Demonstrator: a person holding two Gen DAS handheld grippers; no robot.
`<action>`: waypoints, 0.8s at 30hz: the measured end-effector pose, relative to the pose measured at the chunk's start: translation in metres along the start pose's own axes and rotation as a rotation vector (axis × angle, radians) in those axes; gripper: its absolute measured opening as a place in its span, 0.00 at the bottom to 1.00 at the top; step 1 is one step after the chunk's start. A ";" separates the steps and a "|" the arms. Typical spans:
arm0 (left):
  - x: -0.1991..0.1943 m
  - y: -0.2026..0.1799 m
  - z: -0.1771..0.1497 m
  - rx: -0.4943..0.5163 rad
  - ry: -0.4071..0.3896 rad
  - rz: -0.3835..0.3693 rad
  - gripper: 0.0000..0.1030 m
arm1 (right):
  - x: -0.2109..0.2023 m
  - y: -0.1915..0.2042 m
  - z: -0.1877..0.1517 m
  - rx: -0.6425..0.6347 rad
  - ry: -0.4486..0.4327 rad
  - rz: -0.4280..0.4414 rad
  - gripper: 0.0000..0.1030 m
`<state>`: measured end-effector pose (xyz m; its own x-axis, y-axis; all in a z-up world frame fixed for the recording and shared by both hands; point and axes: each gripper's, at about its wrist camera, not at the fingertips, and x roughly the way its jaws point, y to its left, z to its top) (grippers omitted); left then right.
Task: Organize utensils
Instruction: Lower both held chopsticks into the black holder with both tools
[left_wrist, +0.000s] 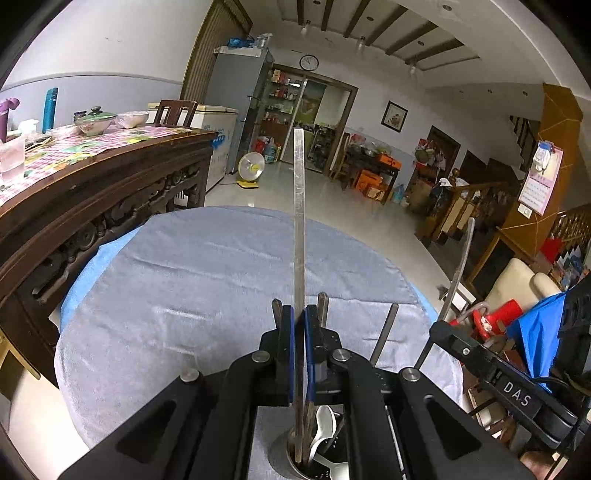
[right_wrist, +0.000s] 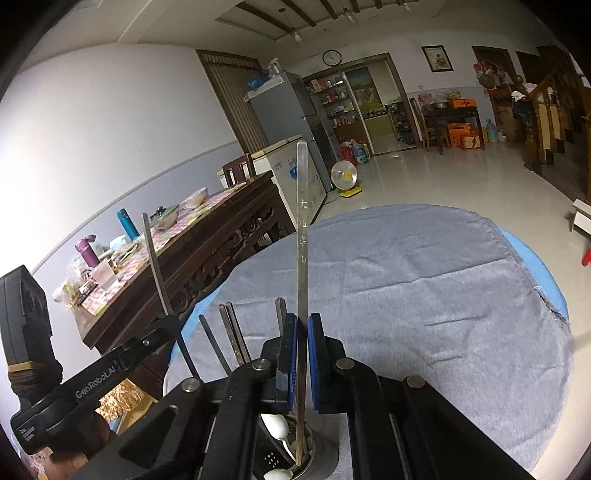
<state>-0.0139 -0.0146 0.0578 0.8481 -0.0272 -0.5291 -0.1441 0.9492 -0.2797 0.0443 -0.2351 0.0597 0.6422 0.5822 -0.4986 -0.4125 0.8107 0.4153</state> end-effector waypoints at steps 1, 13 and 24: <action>0.001 -0.001 -0.001 0.003 0.004 0.000 0.05 | 0.001 0.000 -0.001 -0.001 0.004 -0.001 0.07; 0.003 -0.007 -0.010 0.020 0.024 -0.001 0.05 | 0.004 0.005 -0.007 -0.023 0.020 -0.008 0.07; 0.007 -0.002 -0.021 0.002 0.027 -0.029 0.05 | 0.008 0.007 -0.011 -0.041 0.034 -0.020 0.07</action>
<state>-0.0181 -0.0235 0.0377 0.8380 -0.0632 -0.5420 -0.1186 0.9484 -0.2940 0.0394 -0.2246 0.0506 0.6283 0.5674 -0.5323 -0.4264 0.8234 0.3744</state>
